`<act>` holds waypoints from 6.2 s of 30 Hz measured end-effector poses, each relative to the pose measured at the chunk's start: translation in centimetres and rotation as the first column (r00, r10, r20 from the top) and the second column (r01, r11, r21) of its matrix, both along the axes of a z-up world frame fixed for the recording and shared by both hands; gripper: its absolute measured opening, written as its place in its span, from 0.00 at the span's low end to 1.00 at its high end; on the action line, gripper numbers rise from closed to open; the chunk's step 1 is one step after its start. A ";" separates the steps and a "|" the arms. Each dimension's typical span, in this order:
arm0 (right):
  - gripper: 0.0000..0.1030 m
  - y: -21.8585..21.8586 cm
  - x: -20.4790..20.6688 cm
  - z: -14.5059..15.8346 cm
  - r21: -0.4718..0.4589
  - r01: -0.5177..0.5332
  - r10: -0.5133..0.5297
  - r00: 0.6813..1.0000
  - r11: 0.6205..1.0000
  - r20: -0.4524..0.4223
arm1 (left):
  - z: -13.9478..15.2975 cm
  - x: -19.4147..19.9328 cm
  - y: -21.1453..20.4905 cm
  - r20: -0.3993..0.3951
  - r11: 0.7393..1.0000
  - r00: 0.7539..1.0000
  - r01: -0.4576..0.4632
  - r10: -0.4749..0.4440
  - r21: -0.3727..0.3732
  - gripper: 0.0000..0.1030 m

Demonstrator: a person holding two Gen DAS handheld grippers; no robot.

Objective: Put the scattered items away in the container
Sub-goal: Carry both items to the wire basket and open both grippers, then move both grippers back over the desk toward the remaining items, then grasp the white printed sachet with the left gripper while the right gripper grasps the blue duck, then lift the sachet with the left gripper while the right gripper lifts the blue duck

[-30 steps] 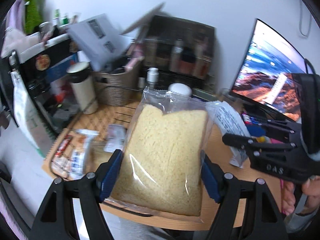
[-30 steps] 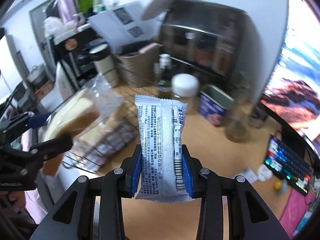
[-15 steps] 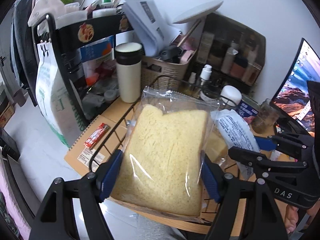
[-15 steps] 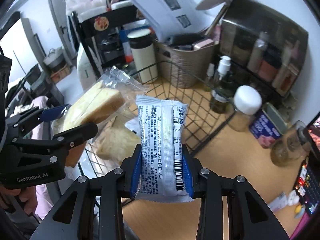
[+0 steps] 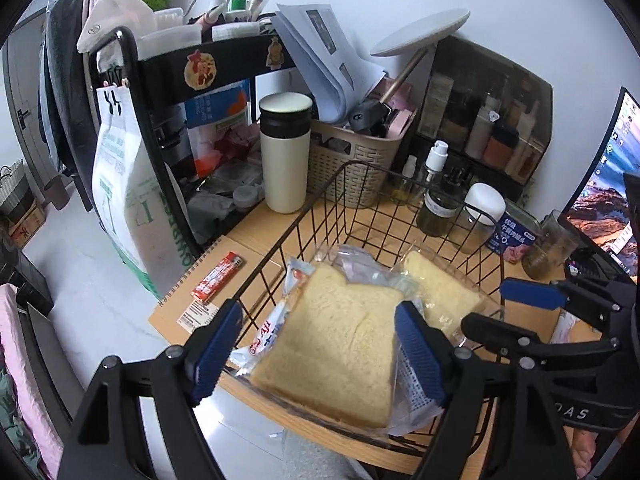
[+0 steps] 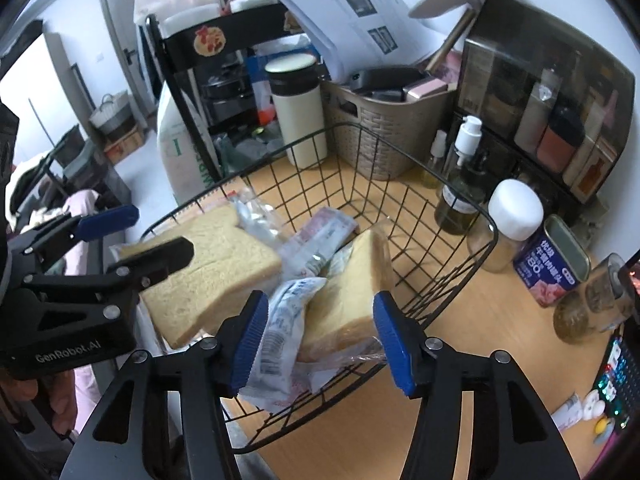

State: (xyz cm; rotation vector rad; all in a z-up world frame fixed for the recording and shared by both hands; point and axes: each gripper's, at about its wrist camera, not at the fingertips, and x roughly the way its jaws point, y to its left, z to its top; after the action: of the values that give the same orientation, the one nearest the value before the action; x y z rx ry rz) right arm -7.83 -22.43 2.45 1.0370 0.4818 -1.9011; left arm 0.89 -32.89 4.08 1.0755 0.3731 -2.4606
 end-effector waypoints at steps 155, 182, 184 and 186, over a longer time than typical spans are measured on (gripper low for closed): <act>0.49 44.1 -18.5 -12.1 0.096 0.683 -0.689 0.720 0.724 0.077 | -14.7 -23.9 34.5 0.302 0.776 0.718 0.608 -0.627 0.167 0.73; 0.49 45.2 -18.3 -13.0 0.098 0.685 -0.692 0.713 0.722 0.111 | -15.2 -27.0 35.9 0.313 0.865 0.807 0.454 -0.500 0.212 0.78; 0.49 44.8 -18.1 -12.8 0.100 0.680 -0.687 0.720 0.726 0.095 | -15.2 -27.0 36.2 0.320 0.869 0.808 0.455 -0.495 0.195 0.79; 0.49 44.4 -17.9 -12.8 0.101 0.669 -0.676 0.731 0.737 0.093 | -15.2 -26.9 36.3 0.307 0.863 0.807 0.467 -0.505 0.192 0.79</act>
State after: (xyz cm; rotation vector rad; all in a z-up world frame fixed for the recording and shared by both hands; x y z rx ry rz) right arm -25.74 21.95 -10.30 1.5064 0.0731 -2.4402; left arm -25.99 3.40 -11.14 1.8156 0.1216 -2.6133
